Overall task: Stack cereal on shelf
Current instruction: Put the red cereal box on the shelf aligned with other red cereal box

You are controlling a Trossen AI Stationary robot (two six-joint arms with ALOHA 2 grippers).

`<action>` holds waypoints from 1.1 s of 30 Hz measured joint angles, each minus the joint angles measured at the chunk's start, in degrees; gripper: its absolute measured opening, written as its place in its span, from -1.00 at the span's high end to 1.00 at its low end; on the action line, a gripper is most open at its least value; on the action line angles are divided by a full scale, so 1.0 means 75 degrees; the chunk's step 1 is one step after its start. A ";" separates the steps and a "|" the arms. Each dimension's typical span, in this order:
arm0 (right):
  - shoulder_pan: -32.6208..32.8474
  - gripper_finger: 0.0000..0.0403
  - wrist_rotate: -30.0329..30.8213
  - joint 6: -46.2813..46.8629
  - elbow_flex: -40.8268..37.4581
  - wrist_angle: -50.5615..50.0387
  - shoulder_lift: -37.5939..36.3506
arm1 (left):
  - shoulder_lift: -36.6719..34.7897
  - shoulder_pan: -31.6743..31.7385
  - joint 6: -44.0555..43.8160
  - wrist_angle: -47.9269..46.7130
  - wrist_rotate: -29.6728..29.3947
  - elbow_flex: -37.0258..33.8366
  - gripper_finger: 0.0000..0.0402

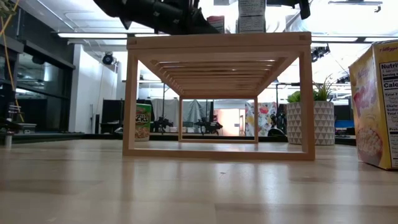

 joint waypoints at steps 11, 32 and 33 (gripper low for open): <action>-0.0002 0.24 0.0000 0.0000 0.0000 0.0000 0.0000 | -0.0021 0.0045 -0.0122 0.0171 0.0216 -0.0001 1.00; 0.0000 0.24 0.0000 -0.0003 0.0000 -0.0116 0.0000 | -0.1453 0.0663 0.0908 -0.1880 -0.1315 -0.0045 1.00; 0.0000 0.24 0.0000 -0.0003 0.0000 -0.0117 0.0003 | -0.1263 0.0670 0.0782 -0.1814 -0.1056 -0.0050 1.00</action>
